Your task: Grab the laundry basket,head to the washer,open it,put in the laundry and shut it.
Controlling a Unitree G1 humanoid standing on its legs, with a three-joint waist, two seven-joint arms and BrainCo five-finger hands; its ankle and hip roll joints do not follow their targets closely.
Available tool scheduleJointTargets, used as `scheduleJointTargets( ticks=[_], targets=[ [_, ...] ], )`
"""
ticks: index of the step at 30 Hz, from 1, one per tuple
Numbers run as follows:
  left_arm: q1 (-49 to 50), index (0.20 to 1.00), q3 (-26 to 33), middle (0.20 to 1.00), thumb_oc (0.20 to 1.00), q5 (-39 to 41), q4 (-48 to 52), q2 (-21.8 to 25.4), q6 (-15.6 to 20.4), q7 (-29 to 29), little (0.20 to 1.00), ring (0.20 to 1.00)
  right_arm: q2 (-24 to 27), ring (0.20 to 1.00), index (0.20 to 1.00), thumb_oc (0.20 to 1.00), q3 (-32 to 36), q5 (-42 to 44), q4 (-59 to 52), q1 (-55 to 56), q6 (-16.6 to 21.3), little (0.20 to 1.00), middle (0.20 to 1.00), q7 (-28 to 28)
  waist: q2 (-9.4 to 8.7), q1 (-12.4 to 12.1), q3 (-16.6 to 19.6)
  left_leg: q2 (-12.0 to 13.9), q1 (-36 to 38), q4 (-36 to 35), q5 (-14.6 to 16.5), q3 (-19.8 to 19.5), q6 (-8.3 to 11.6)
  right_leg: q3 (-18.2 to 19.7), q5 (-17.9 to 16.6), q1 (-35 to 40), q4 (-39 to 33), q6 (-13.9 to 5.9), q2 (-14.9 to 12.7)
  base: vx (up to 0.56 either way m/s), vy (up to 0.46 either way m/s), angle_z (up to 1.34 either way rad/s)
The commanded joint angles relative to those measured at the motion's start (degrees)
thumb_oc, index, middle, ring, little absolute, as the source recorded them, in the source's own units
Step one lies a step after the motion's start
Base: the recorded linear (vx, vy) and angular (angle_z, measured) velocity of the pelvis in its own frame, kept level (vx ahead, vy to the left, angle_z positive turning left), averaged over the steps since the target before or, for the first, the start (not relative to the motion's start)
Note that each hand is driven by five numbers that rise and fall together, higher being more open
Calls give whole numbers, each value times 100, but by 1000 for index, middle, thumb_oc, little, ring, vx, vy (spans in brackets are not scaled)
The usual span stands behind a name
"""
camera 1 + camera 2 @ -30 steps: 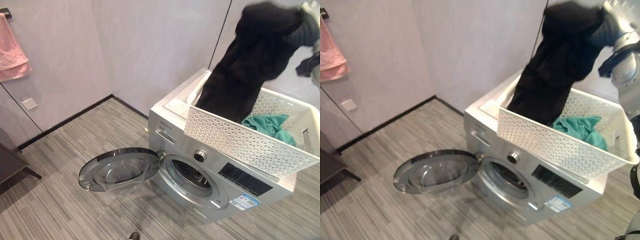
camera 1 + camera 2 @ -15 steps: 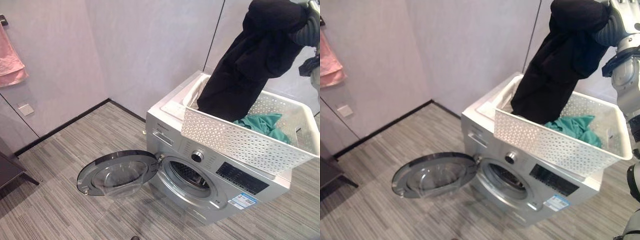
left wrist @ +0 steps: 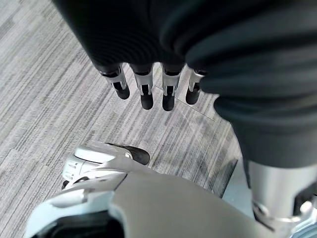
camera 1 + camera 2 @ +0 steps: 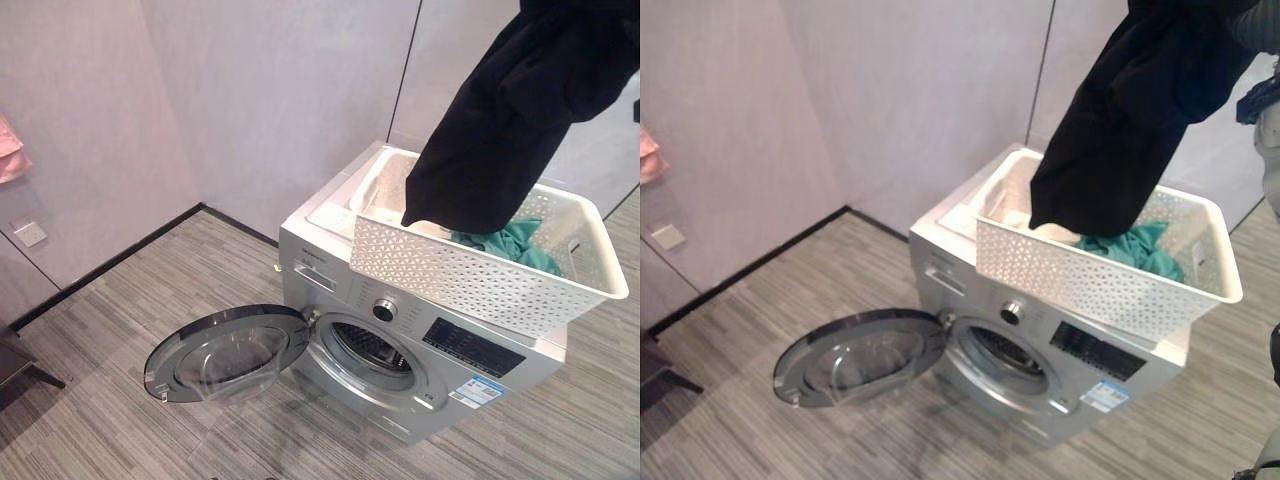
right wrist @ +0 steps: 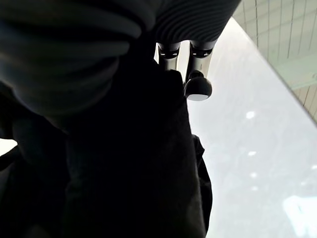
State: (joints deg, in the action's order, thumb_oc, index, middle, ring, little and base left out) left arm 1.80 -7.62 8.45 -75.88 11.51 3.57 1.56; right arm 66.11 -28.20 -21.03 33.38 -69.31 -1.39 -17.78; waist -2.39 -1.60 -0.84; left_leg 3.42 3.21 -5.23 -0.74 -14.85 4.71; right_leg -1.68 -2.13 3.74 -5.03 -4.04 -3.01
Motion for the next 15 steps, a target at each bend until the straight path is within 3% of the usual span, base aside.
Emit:
scheduleJointTargets(
  ticks=[1, 10, 15],
  targets=[
    [-140, 1000, -319, 1000, 1000, -137, -543, 178, 127, 75, 1000, 1000, 320, 200, 200, 200, 189, 132, -169, -523, -46, 200, 200, -400, -349, -192, 344, -230, 399, 60, 626, 385, -408, 217, -168, -567, 291, -491, -564, 0, 47, -24],
    [-236, 1000, -307, 1000, 1000, -130, -492, 234, 183, 115, 1000, 1000, 392, 200, 200, 200, 235, 207, -196, -565, -2, 200, 200, -509, -369, -133, 317, -426, 383, 256, 755, 515, -514, 384, -236, -658, 350, -575, -663, -8, 47, -15],
    [-356, 1000, -310, 1000, 1000, -129, -496, 243, 168, 173, 1000, 1000, 596, 200, 200, 200, 355, 375, -417, -672, -51, 200, 200, -680, -425, -26, 284, -661, 325, 349, 754, 469, -601, 521, -345, -783, 483, -667, -810, -56, 96, 0]
  ],
)
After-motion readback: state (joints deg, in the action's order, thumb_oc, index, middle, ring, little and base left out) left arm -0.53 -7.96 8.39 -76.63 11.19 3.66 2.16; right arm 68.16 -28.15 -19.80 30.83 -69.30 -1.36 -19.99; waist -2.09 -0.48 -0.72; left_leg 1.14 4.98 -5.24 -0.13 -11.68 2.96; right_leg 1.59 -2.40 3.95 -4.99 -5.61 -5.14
